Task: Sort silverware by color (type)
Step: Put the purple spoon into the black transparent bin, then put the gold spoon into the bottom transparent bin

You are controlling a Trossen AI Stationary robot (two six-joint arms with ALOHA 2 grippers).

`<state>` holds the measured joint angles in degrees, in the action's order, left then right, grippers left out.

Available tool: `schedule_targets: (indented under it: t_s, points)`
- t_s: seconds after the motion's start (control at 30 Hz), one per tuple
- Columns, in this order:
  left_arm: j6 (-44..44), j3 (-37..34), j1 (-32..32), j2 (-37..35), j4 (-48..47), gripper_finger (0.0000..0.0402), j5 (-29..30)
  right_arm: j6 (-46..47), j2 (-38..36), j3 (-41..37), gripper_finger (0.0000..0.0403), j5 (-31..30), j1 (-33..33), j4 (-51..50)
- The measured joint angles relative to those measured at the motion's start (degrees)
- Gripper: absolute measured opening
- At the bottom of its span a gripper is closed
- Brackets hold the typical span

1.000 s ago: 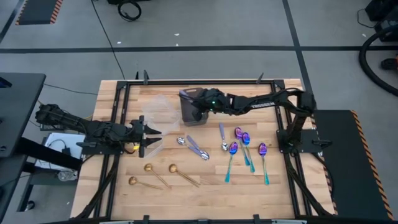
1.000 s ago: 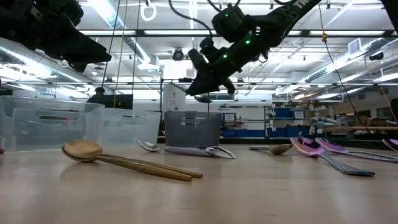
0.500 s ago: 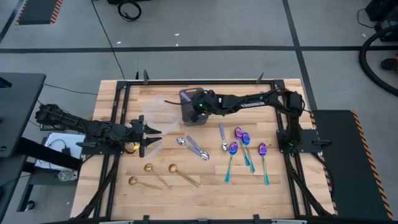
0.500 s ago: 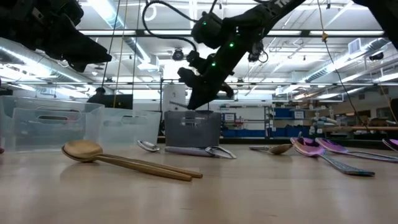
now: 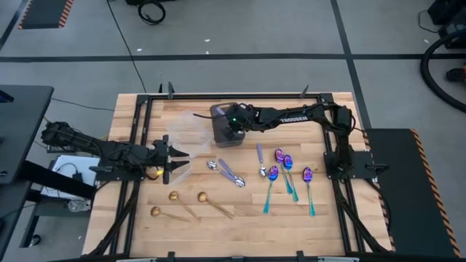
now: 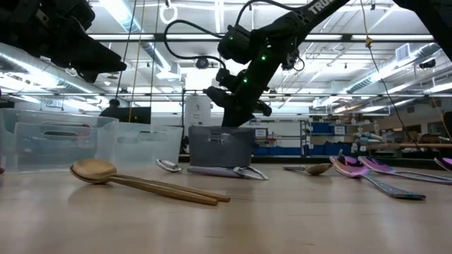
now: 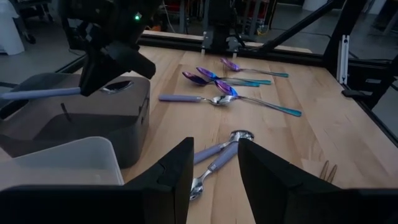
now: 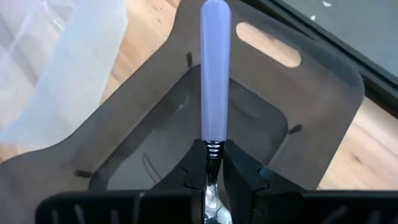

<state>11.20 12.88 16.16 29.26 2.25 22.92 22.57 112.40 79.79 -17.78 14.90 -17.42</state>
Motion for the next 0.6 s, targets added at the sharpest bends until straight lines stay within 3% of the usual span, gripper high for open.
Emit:
schedule_targets:
  t_s: [0.3,0.6]
  points:
    - [0.08,0.00,0.00,0.00,0.02,0.0133,0.00,0.10,0.00,0.00,0.0048,4.38,-0.02,-0.36]
    - [0.09,0.00,0.00,0.00,0.02,0.0133,0.00,-0.18,0.00,-0.01,0.0143,4.53,-0.09,-1.64]
